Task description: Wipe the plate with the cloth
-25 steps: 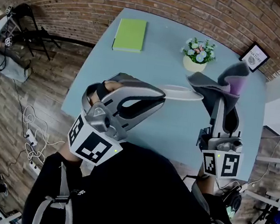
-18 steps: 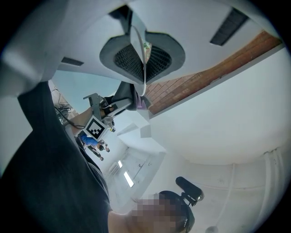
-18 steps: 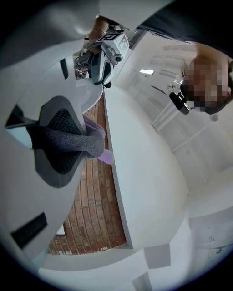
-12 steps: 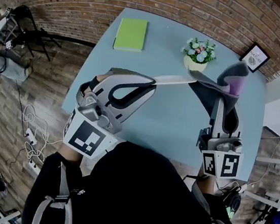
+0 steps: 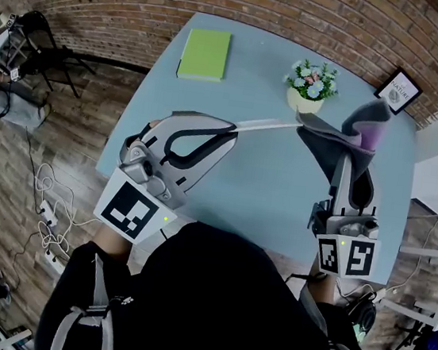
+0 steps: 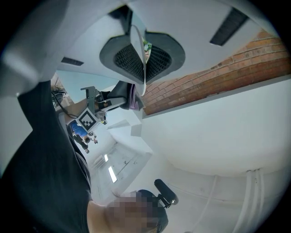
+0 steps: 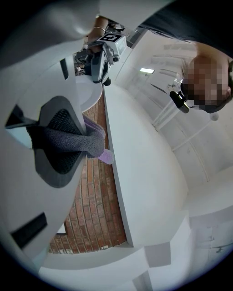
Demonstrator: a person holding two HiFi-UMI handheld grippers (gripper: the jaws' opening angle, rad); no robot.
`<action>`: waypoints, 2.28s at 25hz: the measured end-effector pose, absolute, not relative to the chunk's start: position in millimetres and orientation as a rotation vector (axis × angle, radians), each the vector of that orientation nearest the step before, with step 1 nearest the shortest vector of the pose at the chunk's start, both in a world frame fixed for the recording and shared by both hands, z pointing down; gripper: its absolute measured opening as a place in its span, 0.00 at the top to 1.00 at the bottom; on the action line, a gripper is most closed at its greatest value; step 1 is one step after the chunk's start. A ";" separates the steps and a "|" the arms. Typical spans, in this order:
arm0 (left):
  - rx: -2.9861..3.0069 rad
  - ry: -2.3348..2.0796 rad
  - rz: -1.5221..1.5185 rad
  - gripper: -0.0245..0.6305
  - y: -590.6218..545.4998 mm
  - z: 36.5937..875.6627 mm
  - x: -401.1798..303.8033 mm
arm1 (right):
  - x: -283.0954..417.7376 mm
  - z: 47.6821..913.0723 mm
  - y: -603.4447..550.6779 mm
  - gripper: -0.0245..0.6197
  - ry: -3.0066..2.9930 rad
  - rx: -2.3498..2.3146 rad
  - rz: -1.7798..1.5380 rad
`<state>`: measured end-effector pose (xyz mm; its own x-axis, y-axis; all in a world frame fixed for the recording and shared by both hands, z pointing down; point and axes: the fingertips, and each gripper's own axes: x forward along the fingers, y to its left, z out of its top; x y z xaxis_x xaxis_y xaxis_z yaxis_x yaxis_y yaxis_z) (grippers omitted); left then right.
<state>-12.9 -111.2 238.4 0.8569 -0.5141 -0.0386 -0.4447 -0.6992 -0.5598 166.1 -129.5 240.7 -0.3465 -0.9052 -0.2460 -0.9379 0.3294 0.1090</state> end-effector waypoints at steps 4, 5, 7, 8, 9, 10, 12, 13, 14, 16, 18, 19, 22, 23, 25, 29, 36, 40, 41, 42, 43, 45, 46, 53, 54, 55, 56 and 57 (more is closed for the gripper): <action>-2.493 0.709 -0.140 0.93 -111.5 239.9 -15.7 | 171.3 244.3 -129.5 0.87 2.433 -1.727 0.347; -2.497 0.715 -0.137 0.93 -111.5 240.2 -16.2 | 171.8 245.3 -129.2 0.87 2.435 -1.728 0.345; -2.503 0.725 -0.129 0.93 -112.6 240.4 -16.7 | 171.3 246.9 -128.4 0.87 2.442 -1.728 0.345; -2.507 0.728 -0.122 0.93 -113.5 240.4 -16.4 | 171.4 247.9 -127.5 0.87 2.443 -1.730 0.344; -2.511 0.729 -0.116 0.93 -114.0 240.5 -15.9 | 172.2 249.5 -125.9 0.87 2.440 -1.736 0.339; -2.514 0.729 -0.110 0.93 -114.1 240.8 -15.2 | 173.4 251.8 -124.0 0.87 2.437 -1.742 0.329; -2.518 0.726 -0.106 0.93 -114.3 242.2 -14.0 | 174.9 258.3 -121.9 0.87 2.441 -1.753 0.301; -2.520 0.724 -0.107 0.93 -115.2 243.2 -13.5 | 175.3 261.4 -122.2 0.87 2.448 -1.760 0.290; -2.524 0.723 -0.108 0.93 -116.6 244.5 -13.0 | 175.7 263.6 -122.9 0.87 2.455 -1.769 0.285; -2.533 0.723 -0.114 0.93 -119.6 248.5 -12.0 | 177.2 265.3 -123.5 0.87 2.456 -1.789 0.282; -2.543 0.723 -0.126 0.93 -121.5 254.5 -11.0 | 178.1 266.7 -122.8 0.87 2.451 -1.798 0.276; -2.549 0.722 -0.132 0.93 -122.1 257.8 -10.5 | 178.1 268.0 -122.6 0.87 2.453 -1.799 0.271; -2.566 0.714 -0.144 0.93 -123.5 266.0 -7.7 | 177.4 272.1 -122.6 0.87 2.465 -1.801 0.259; -2.573 0.711 -0.146 0.93 -124.0 268.1 -6.7 | 177.1 272.6 -122.7 0.87 2.467 -1.800 0.255; -2.589 0.704 -0.146 0.93 -125.6 272.1 -5.7 | 175.5 272.7 -123.4 0.87 2.468 -1.795 0.252; -2.641 0.705 -0.139 0.93 -129.6 282.3 -7.6 | 169.2 276.6 -126.5 0.87 2.484 -1.782 0.242; -2.861 0.868 -0.087 0.93 -133.9 312.5 -21.7 | 153.8 289.2 -133.3 0.87 2.529 -1.744 0.201; -2.911 0.889 -0.079 0.93 -134.2 324.9 -25.7 | 149.5 297.4 -135.6 0.87 2.553 -1.737 0.174; -2.920 0.890 -0.079 0.93 -134.2 327.7 -26.2 | 148.5 299.6 -135.9 0.87 2.558 -1.735 0.168; -2.928 0.893 -0.079 0.93 -134.3 330.3 -26.5 | 147.6 301.6 -136.3 0.87 2.564 -1.733 0.163; -2.935 0.896 -0.080 0.93 -134.6 332.9 -26.8 | 146.7 303.2 -136.7 0.87 2.569 -1.731 0.161; -2.946 0.901 -0.084 0.93 -135.5 337.6 -26.9 | 145.8 306.0 -137.8 0.87 2.577 -1.732 0.155; -2.951 0.902 -0.085 0.93 -135.9 339.6 -27.0 | 145.2 307.2 -138.2 0.87 2.581 -1.731 0.150; -2.984 0.923 -0.118 0.93 -145.5 358.5 -28.4 | 142.9 323.3 -143.7 0.87 2.610 -1.743 0.109; -2.989 0.924 -0.125 0.93 -147.0 361.4 -28.0 | 143.4 325.3 -144.4 0.87 2.612 -1.747 0.104; -2.995 0.925 -0.130 0.93 -148.4 364.2 -27.6 | 143.9 327.2 -145.3 0.87 2.613 -1.751 0.099; -3.001 0.925 -0.135 0.93 -149.8 366.9 -27.3 | 144.5 328.9 -146.3 0.87 2.615 -1.754 0.093; -3.005 0.924 -0.139 0.93 -151.1 369.7 -26.9 | 145.0 330.1 -147.5 0.87 2.617 -1.756 0.088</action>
<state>-26.9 -151.1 369.7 0.8238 -0.5604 0.0862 -0.5609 -0.8277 -0.0205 145.0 -147.5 330.1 -0.3796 -0.9249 -0.0224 -0.9243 0.3780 0.0525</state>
